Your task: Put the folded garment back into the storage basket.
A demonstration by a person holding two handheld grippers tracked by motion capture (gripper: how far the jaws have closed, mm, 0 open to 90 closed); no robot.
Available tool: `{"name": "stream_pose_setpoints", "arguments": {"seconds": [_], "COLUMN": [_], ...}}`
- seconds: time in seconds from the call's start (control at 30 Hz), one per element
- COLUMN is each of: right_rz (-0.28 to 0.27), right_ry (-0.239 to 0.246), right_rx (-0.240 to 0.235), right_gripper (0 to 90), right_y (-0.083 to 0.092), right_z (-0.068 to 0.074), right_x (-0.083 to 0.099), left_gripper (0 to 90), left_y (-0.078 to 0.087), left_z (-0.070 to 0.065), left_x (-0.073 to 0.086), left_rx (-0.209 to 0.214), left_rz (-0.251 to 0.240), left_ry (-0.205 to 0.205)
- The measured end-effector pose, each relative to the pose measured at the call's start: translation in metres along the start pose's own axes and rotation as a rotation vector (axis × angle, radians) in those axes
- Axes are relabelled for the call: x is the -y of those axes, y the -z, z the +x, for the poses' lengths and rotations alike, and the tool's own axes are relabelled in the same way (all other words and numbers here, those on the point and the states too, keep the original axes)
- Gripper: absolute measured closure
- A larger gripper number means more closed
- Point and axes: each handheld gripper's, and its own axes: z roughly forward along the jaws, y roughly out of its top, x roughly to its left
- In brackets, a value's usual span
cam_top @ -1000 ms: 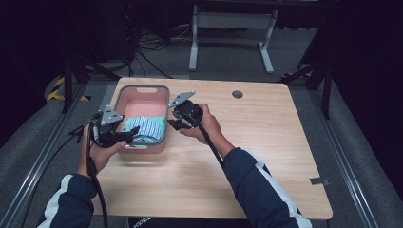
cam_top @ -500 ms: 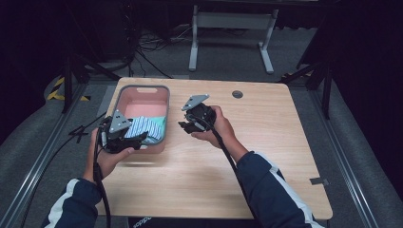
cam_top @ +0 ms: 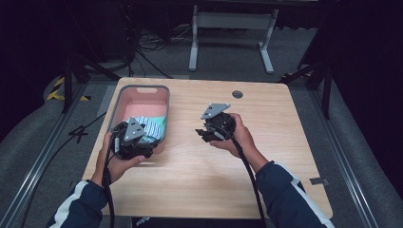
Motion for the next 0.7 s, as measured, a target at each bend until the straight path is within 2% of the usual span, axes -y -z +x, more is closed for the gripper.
{"name": "stream_pose_setpoints", "arguments": {"seconds": [0.37,0.43,0.7], "right_rz": [0.012,0.012,0.012], "right_ry": [0.011,0.011,0.0], "right_rx": [0.039,0.045,0.066], "right_gripper": [41.1,39.2,36.7], "right_y": [0.017,0.022,0.034], "right_z": [0.0,0.0,-0.001], "right_x": [0.025,0.032,0.052], "left_gripper": [28.6,28.5,26.1], "left_y": [-0.01,-0.011,-0.02], "left_z": [-0.021,-0.027,-0.041], "left_x": [-0.001,0.0,0.005], "left_rx": [0.059,0.072,0.123], "left_rz": [0.008,0.007,0.005], "left_ry": [-0.057,-0.081,-0.107]}}
